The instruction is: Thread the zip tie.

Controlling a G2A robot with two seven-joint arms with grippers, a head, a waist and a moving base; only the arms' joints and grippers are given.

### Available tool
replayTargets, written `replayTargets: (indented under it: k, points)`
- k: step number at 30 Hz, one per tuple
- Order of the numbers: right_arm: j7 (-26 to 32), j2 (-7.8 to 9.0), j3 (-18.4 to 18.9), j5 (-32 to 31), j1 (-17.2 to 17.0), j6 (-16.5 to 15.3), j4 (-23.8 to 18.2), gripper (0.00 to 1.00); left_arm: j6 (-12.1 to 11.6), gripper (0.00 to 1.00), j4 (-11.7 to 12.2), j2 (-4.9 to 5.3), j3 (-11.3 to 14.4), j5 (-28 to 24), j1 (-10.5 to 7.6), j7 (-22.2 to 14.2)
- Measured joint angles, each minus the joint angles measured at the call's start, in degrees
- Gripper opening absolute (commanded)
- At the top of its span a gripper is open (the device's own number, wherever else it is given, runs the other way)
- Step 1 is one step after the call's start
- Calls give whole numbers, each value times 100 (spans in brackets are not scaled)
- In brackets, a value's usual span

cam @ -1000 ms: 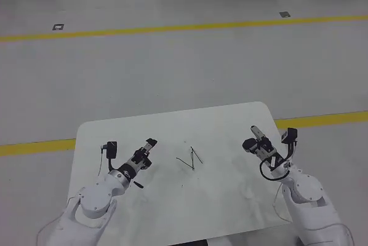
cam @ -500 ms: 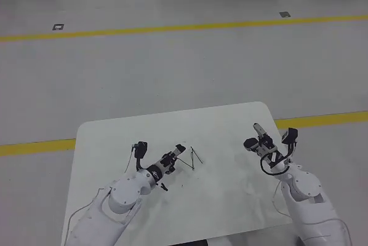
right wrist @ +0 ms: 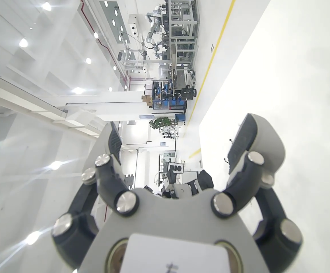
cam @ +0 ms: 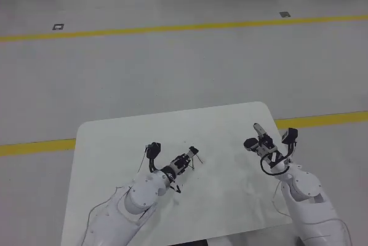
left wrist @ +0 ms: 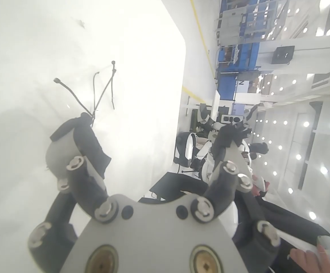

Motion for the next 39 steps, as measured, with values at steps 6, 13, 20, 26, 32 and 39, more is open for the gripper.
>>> replayTargets:
  k: [6, 13, 20, 26, 32, 39]
  points:
    - [0, 0, 0, 0, 0, 0, 0, 100, 0, 100, 362, -213, 608, 380, -420, 457]
    - [0, 0, 0, 0, 0, 0, 0, 100, 0, 100, 362, -209, 594, 391, -415, 449]
    - [0, 0, 0, 0, 0, 0, 0, 100, 0, 100, 800, -305, 953, 1280, -1032, -321]
    - [0, 0, 0, 0, 0, 0, 0, 100, 0, 100, 1363, -471, 1115, 2141, -1582, -1026]
    - [0, 0, 0, 0, 0, 0, 0, 100, 0, 100, 1734, -589, 1077, 2669, -1714, -1359]
    - [0, 0, 0, 0, 0, 0, 0, 100, 0, 100, 1887, -590, 1091, 2809, -1792, -1570]
